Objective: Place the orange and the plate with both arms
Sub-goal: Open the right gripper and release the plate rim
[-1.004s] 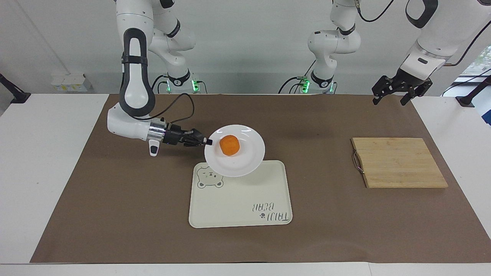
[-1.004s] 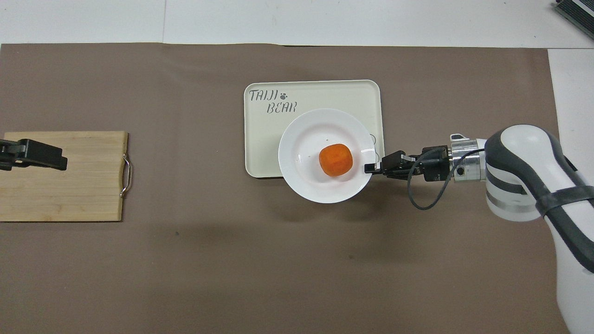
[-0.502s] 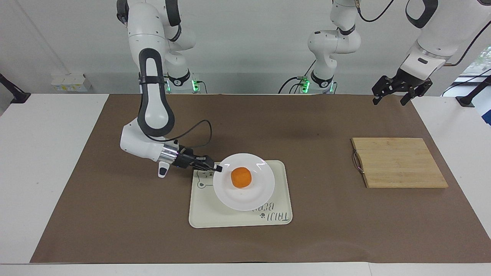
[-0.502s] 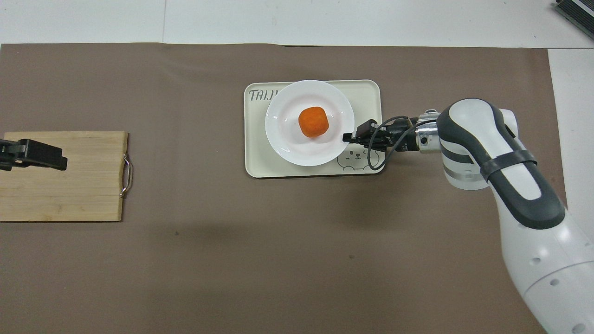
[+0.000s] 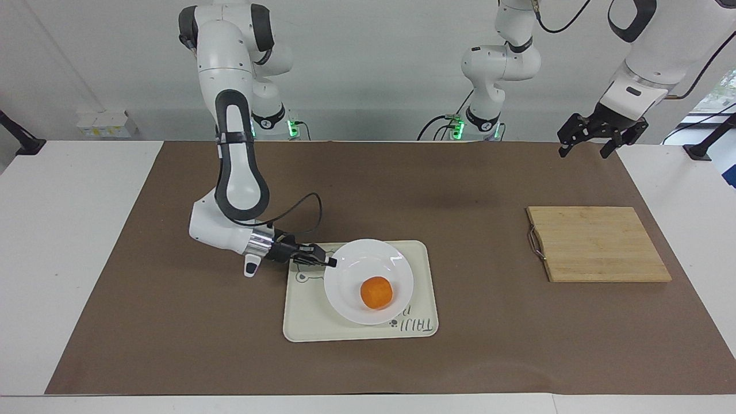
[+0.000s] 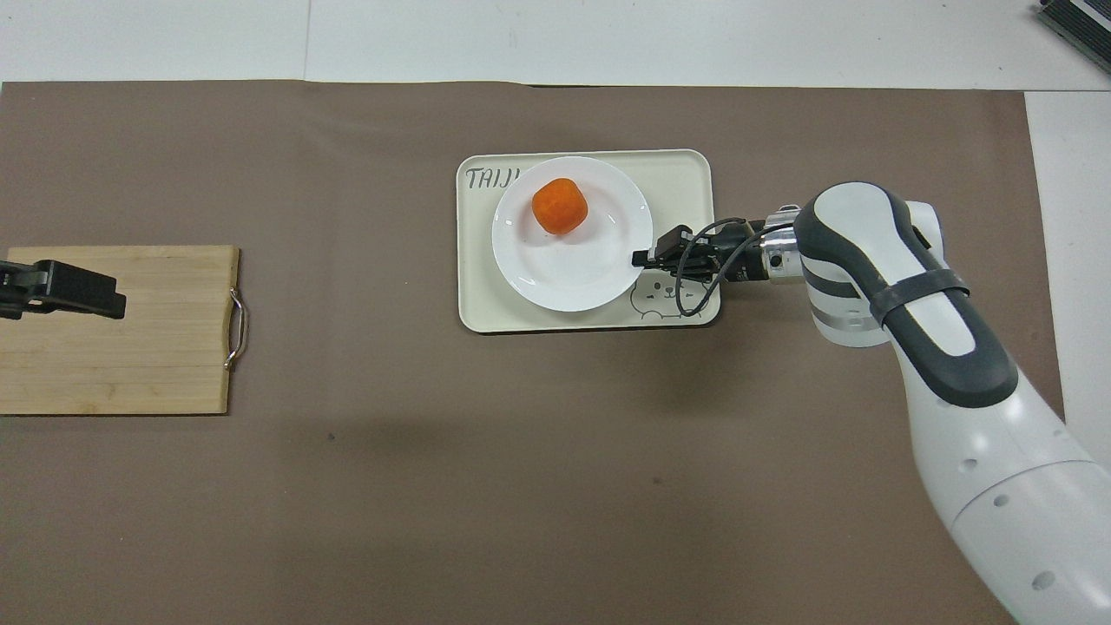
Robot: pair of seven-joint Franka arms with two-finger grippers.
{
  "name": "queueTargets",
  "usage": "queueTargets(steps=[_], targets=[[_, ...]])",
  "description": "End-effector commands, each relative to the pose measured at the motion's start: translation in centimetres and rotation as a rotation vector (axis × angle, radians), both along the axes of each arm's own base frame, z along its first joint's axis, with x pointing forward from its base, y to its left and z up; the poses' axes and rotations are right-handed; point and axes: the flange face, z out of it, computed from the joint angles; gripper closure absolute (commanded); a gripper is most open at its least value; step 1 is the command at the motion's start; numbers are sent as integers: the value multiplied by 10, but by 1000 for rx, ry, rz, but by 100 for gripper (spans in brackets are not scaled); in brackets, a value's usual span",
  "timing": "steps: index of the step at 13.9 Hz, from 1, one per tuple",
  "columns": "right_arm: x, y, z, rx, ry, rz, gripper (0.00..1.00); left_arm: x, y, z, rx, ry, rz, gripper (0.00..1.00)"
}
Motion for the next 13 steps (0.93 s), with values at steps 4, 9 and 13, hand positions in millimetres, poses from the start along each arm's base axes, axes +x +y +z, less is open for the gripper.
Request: queueTargets(steps=[4, 9, 13], targets=[[-6, -4, -4, -22, -25, 23, 100, 0, 2, 4, 6, 7, -4, 0], [-6, -7, -7, -60, -19, 18, 11, 0, 2, 4, 6, 4, -4, 0], [0, -15, 20, -167, -60, 87, 0, 0, 2, 4, 6, 6, -6, 0]])
